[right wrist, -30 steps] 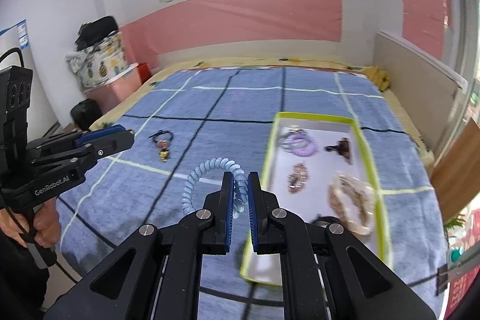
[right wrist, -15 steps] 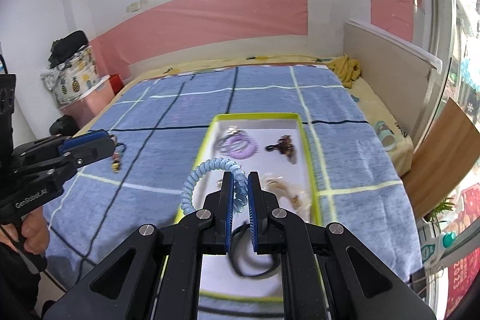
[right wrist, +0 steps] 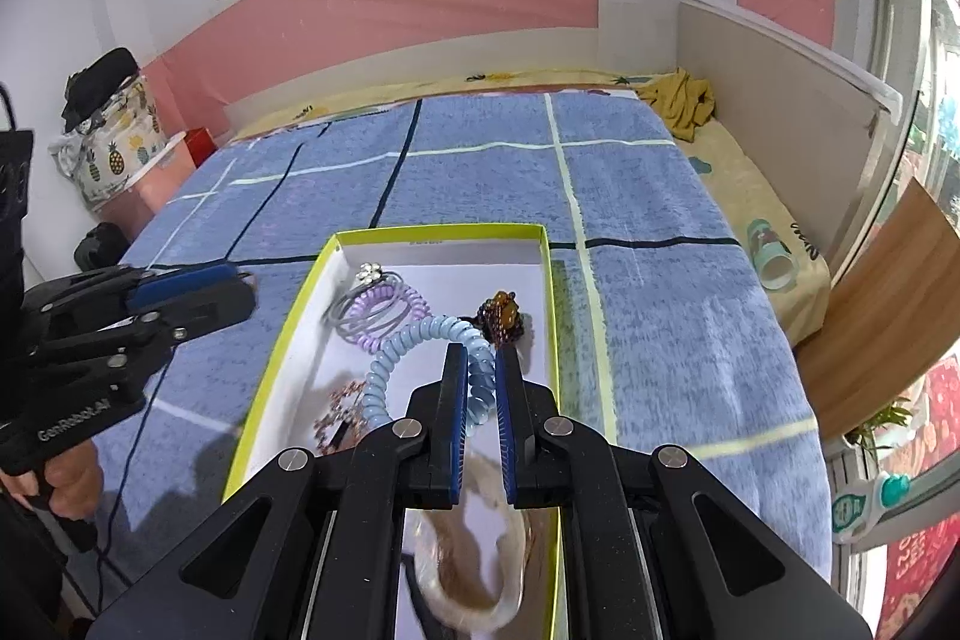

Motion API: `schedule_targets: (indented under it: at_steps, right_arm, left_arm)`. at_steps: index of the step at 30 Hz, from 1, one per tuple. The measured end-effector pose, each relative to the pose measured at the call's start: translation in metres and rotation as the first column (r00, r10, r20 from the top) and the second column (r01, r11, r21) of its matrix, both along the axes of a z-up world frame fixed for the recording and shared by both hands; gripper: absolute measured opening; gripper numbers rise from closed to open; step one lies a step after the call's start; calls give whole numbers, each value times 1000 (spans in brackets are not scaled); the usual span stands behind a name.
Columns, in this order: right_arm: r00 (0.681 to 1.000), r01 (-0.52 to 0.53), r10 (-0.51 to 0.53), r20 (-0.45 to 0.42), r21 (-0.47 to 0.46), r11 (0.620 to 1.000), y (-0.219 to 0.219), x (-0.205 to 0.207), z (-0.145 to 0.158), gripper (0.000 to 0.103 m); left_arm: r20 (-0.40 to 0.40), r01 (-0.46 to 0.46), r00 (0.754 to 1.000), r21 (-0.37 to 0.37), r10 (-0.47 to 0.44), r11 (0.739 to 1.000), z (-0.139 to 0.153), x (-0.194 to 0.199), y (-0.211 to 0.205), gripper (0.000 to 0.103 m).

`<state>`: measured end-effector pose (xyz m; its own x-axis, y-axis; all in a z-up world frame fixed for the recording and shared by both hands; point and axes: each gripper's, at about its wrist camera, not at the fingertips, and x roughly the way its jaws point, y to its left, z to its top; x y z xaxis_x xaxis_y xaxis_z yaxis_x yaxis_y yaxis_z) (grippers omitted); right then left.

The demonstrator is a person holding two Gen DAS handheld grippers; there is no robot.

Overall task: Organize jewelry
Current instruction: 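Carry the coil tie and gold ring into the green box and release both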

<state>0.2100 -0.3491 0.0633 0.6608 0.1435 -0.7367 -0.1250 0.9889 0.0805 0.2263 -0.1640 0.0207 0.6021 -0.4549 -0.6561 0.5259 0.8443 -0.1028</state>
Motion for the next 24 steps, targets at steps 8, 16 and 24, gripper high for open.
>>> schedule_targets:
  at_steps: [8,16,24]
  right_arm:
    - [998,-12,11,-61,-21,1000,0,23,-21,9]
    - [995,-19,15,-98,-44,999,2,29,-31,9]
    - [992,2,-7,-125,-38,999,-2,34,-36,9]
  left_arm:
    - [-45,12,999,42,-10,999,-23,32,-21,23]
    - [-97,21,995,75,-13,997,-43,45,-27,23]
    - [-130,29,991,80,-18,996,-52,48,-28,24]
